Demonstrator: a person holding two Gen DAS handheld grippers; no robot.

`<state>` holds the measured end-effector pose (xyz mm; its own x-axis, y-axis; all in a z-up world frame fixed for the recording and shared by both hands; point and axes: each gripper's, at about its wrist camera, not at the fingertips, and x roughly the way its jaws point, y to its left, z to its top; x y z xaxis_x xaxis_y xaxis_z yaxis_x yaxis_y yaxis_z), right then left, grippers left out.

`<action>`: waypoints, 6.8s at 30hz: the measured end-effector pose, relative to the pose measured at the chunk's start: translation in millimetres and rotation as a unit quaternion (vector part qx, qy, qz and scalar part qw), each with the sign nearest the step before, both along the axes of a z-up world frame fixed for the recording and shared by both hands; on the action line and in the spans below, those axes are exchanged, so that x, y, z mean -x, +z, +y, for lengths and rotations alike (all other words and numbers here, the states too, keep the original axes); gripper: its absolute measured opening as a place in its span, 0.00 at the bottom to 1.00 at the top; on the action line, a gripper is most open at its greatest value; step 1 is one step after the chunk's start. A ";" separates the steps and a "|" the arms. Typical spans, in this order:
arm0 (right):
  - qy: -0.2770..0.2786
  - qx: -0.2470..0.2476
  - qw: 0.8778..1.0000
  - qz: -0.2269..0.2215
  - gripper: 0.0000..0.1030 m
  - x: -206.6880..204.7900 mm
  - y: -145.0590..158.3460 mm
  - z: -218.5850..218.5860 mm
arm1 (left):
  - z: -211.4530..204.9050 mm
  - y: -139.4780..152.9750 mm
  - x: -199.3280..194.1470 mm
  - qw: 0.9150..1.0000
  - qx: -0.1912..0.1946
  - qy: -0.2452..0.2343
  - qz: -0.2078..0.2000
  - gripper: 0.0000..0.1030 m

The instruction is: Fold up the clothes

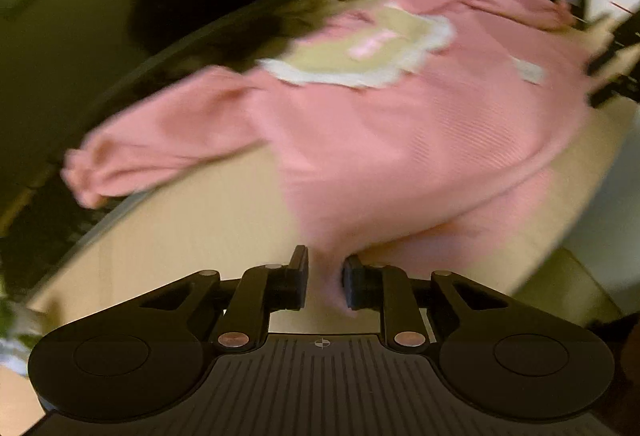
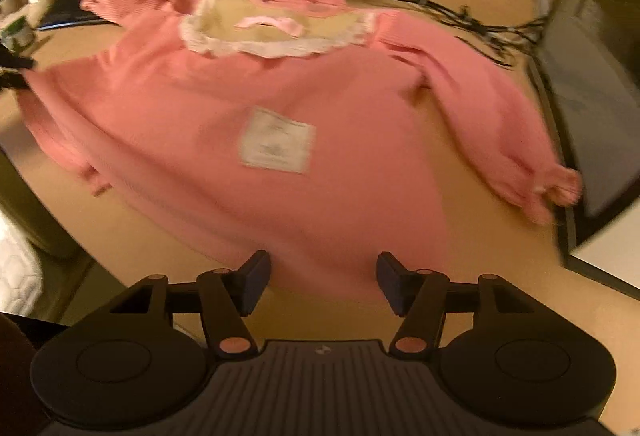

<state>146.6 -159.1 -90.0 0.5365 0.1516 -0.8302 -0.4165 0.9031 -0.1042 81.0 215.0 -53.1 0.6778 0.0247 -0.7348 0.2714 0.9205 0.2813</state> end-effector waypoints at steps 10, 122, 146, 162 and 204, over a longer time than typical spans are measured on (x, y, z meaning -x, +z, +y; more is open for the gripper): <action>0.148 -0.040 0.987 -0.037 0.56 33.2 34.6 67.8 | 13.9 21.2 40.4 0.995 0.092 -0.016 0.020 0.57; 0.027 -0.133 0.989 -0.063 1.00 -87.8 -9.8 52.6 | 216.2 58.3 -133.3 0.832 0.343 0.381 -0.210 0.84; 0.026 -0.127 0.989 -0.070 1.00 -84.9 -11.4 54.2 | 168.7 37.3 -131.0 0.814 0.420 0.362 -0.174 0.07; 0.029 -0.108 0.991 -0.071 1.00 -83.1 -13.2 60.5 | -71.5 51.1 -140.3 0.911 0.407 -0.009 -0.064 0.91; -0.136 -0.133 0.979 -0.079 0.45 -174.1 29.7 15.7 | 4.9 6.1 -106.9 0.954 0.297 0.040 -0.003 0.99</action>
